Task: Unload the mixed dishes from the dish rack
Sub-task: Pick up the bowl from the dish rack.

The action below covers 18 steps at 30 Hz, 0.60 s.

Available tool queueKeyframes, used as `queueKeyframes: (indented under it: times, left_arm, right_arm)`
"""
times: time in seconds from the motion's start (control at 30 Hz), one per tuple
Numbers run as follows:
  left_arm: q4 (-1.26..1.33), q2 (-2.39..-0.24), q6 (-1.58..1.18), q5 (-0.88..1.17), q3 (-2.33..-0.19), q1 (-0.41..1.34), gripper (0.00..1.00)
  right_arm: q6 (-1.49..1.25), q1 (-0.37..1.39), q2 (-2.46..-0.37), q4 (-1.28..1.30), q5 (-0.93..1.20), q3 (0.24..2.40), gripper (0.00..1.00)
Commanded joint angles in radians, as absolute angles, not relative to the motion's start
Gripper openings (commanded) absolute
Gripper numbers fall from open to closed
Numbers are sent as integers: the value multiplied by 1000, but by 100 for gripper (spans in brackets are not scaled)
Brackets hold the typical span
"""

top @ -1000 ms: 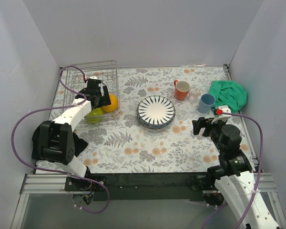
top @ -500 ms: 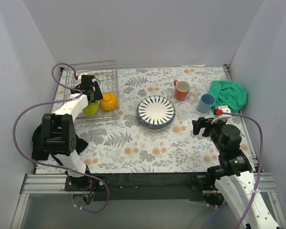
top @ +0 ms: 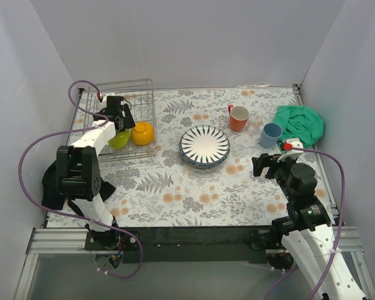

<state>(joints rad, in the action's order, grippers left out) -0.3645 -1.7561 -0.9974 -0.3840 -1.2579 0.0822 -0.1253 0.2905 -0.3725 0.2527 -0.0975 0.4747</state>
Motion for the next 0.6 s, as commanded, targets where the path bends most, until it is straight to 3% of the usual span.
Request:
queueKeyframes:
  times: [0.0, 0.57]
  left_arm:
    - [-377, -1755, -979, -370, -1267, 101, 98]
    - [-391, -1642, -898, -558, -1207, 212, 98]
  right_arm:
    - [-115, 293, -367, 193, -92, 476, 92]
    - [-120, 293, -354, 195, -87, 471, 92]
